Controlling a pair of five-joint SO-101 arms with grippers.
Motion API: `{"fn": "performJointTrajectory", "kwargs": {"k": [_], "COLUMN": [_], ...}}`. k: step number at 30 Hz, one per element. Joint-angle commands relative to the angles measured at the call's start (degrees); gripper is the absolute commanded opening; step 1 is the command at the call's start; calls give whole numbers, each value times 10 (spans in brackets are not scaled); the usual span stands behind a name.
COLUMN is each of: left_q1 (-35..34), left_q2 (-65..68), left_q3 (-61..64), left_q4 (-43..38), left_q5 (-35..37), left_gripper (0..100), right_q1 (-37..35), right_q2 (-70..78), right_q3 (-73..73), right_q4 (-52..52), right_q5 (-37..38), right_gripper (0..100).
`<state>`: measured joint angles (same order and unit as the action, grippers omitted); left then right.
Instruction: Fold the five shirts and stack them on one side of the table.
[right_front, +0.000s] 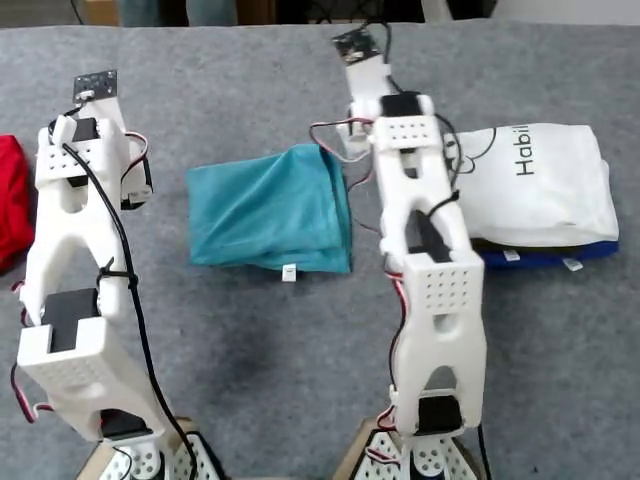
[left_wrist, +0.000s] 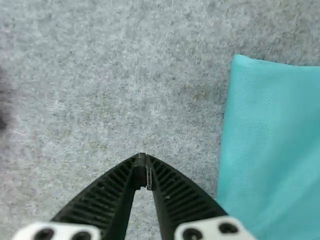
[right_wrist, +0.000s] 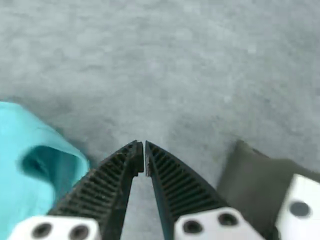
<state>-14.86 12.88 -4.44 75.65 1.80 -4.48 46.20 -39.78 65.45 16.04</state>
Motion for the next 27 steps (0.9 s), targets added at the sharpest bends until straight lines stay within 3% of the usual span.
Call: {"fn": "performJointTrajectory", "kwargs": {"k": [1,6,12,18,24,27], "left_q1": [29,88,129,142,138,138], "left_q2": [-5,11,110,200,279,289], "left_q3": [-8,5,0,-71,-144,-178], "left_q4": [-18,-141,-282,-271,-265,-217], "left_q5": [-4,-2,-3,-3,-3,-4], "left_gripper": [29,29,29,29,29,29], "right_q1": [-3,-76,-129,-118,-101,-103], "right_q2": [-45,-71,-35,26,37,20], "right_q3": [-51,-104,-111,-109,-4,33], "right_q4": [71,227,267,358,356,351], "right_q5": [-4,1,-4,-5,-6,5], "right_gripper": [18,18,18,18,18,18]}}
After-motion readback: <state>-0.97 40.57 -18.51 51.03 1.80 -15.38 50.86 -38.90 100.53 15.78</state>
